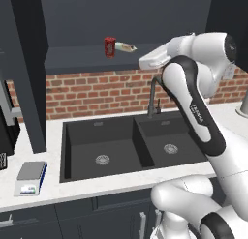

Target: Pick the yogurt and place it on the digital scale for weighing, and close the cabinet.

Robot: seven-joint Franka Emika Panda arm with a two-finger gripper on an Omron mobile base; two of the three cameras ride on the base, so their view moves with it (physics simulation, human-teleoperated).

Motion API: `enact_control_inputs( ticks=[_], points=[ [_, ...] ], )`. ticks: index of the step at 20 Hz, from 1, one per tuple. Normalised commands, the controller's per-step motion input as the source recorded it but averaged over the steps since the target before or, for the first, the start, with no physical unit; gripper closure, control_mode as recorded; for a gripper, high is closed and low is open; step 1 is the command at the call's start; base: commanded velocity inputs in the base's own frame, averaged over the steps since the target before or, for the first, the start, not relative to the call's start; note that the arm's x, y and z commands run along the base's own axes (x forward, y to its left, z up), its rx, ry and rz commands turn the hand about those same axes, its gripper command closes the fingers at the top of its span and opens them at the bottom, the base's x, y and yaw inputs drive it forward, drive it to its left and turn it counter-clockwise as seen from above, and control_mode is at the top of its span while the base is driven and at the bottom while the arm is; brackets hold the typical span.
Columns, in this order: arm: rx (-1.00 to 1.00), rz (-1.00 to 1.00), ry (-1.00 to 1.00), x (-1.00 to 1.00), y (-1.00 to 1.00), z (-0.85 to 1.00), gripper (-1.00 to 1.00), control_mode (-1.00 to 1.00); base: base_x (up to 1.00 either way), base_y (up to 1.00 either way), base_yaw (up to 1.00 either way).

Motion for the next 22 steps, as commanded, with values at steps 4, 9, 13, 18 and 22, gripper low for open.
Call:
enact_control_inputs(
  ticks=[4,9,13,18,22],
  points=[
    [0.00,0.00,0.00,0.54,0.02,0.00,-1.00,-1.00,0.00,0.00,0.00],
    [0.00,0.00,0.00,0.37,0.00,0.00,-1.00,-1.00,0.00,0.00,0.00],
    [0.00,0.00,0.00,0.27,0.00,0.00,-1.00,-1.00,0.00,0.00,0.00],
    [0.01,0.00,0.00,0.36,0.00,0.00,-1.00,-1.00,0.00,0.00,0.00],
    [0.03,0.00,0.00,0.42,0.19,-0.03,-1.00,-1.00,0.00,0.00,0.00]
  ],
)
